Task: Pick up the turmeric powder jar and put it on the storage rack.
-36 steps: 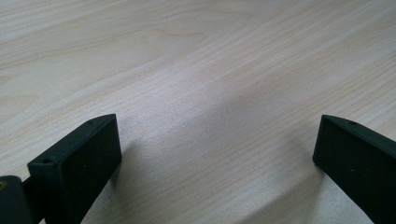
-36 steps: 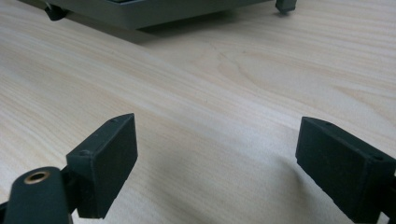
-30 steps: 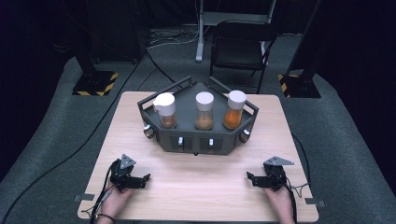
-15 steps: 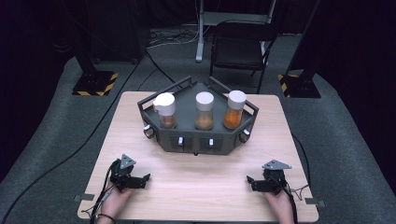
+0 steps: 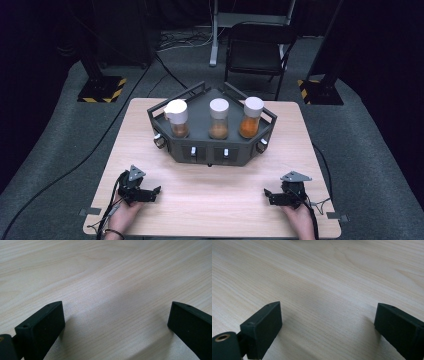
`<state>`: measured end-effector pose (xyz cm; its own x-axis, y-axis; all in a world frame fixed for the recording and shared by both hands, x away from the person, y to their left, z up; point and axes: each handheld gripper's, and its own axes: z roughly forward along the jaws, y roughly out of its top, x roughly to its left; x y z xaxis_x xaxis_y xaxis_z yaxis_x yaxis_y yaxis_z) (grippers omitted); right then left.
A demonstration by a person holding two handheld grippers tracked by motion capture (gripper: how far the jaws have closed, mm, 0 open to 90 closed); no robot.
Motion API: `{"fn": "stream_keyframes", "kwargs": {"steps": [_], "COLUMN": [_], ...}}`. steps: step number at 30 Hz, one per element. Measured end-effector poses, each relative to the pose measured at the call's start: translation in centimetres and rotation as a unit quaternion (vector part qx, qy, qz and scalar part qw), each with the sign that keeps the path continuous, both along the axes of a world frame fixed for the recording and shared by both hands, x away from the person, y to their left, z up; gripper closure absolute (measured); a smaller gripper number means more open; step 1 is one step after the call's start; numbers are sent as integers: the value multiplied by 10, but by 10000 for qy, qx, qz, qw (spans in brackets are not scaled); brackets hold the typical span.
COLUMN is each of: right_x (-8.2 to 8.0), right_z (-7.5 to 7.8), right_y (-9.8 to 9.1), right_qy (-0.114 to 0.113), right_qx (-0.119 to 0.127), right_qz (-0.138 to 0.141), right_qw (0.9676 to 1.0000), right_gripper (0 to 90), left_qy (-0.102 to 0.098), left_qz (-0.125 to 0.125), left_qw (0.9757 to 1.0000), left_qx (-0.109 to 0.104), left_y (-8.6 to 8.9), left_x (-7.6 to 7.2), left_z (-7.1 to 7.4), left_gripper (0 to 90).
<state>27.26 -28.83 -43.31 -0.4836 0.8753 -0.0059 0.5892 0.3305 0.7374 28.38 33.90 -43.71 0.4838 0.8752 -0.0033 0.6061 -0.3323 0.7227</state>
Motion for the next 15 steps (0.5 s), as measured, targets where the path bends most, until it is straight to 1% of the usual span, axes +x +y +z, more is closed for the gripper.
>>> {"fn": "stream_keyframes", "kwargs": {"steps": [15], "right_x": [0], "right_z": [0], "right_y": [1], "right_qy": [10], "right_qx": [-6], "right_qz": [-8], "right_qw": [10000], "right_gripper": [59], "left_qy": [4], "left_qz": [1], "left_qw": [10000], "left_qx": [6], "left_y": [0], "left_x": [0], "left_z": [0], "left_gripper": [4]}}
